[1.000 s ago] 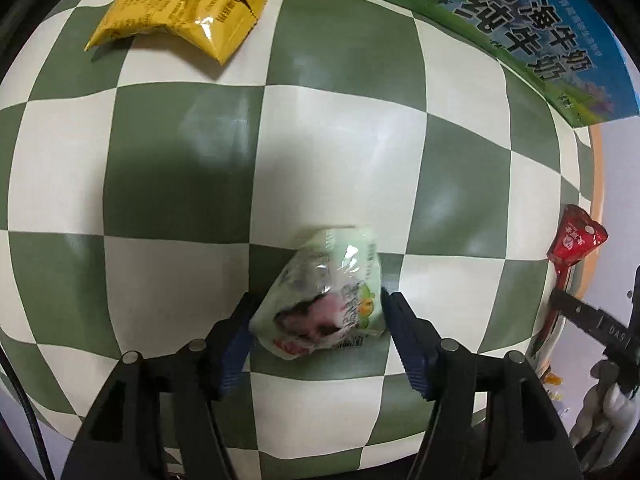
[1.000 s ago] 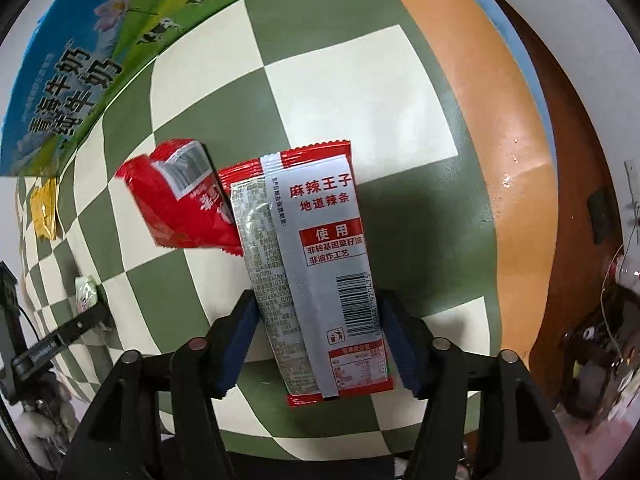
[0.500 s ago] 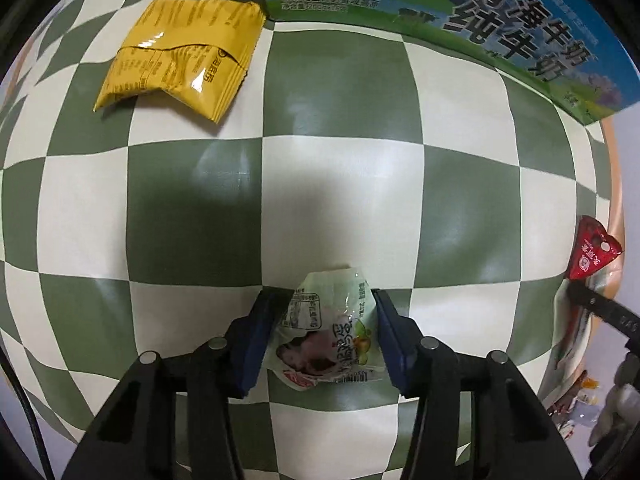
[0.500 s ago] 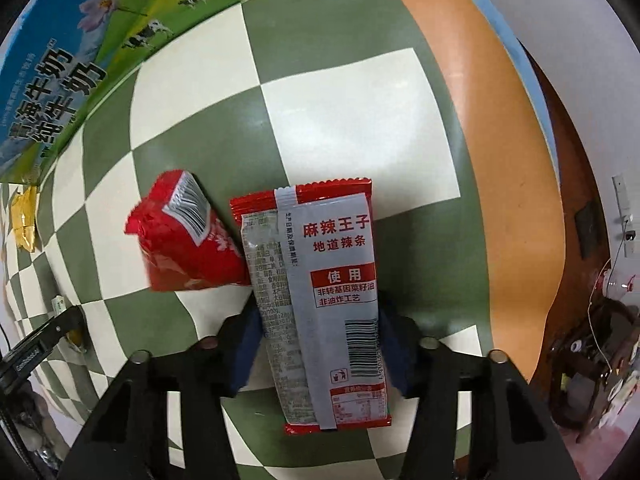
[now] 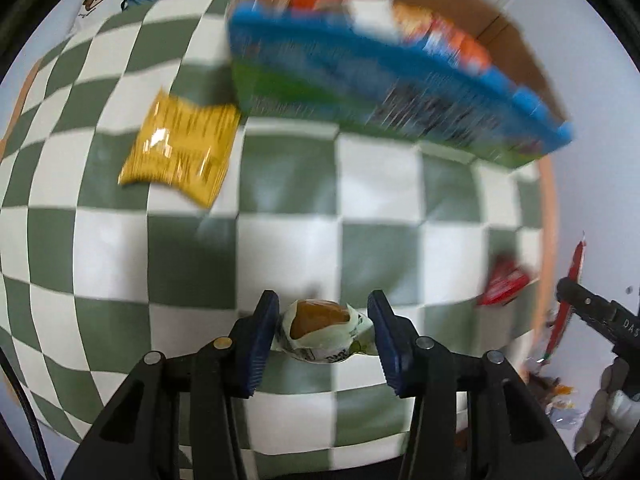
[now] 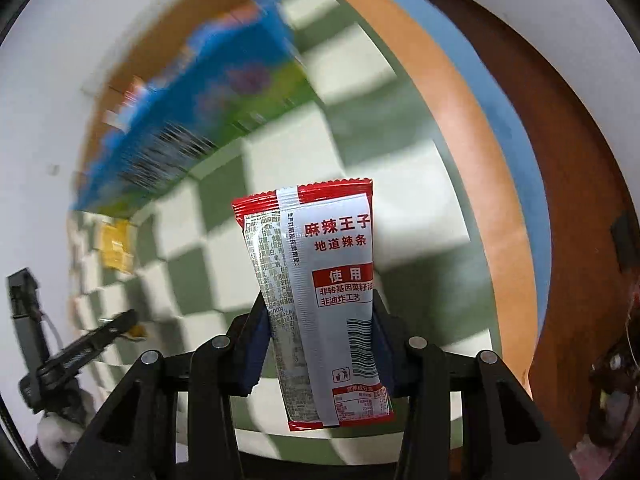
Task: Organize snacks
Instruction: 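Carry both packets into the box and open both tools, then grasp the yellow bag with left tool while right tool grasps small red packet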
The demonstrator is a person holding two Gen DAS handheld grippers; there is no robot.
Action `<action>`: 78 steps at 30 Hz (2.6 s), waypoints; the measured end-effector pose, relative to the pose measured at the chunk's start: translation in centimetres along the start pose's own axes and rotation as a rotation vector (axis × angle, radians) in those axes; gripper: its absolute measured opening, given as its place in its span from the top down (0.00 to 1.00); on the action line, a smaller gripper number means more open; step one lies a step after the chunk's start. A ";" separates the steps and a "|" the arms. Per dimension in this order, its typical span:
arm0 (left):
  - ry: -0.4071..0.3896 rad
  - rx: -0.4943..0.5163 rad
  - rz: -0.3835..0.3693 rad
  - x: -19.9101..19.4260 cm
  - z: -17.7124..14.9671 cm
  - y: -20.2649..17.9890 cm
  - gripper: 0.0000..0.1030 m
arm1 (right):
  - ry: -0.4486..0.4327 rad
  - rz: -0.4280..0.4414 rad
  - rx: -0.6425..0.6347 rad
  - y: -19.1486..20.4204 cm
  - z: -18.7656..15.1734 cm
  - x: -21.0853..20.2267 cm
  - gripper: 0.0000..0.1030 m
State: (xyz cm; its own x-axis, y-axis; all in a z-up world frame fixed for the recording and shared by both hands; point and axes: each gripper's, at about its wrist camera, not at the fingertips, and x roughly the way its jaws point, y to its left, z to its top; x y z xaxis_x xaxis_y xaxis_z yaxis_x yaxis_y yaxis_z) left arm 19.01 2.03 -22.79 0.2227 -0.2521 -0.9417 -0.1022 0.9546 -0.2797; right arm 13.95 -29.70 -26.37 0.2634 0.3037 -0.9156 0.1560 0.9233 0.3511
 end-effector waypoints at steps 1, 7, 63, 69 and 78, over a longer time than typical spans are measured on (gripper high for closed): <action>-0.016 -0.002 -0.030 -1.0 1.2 -0.4 0.58 | -0.026 0.022 -0.022 0.8 1.8 -0.5 0.54; -0.113 0.013 -0.132 -4.7 8.2 -1.7 0.58 | -0.131 0.096 -0.141 6.8 7.9 -5.8 0.54; -0.368 0.128 0.219 -5.5 15.5 -4.3 0.26 | -0.254 -0.204 -0.369 16.6 16.0 -0.8 0.09; -0.443 0.152 0.216 -8.4 12.6 -5.2 0.26 | -0.331 -0.189 -0.394 17.2 13.3 -4.7 0.09; -0.512 0.136 0.186 -12.2 9.1 -5.8 0.26 | -0.416 -0.160 -0.405 17.6 10.0 -10.0 0.09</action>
State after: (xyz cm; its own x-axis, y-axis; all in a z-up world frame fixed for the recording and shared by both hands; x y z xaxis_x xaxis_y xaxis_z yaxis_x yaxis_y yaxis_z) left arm 25.66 1.05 -7.96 0.6589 -0.0006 -0.7523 -0.0665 0.9960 -0.0591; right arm 23.58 -18.81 -9.07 0.6301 0.1116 -0.7685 -0.1289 0.9909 0.0382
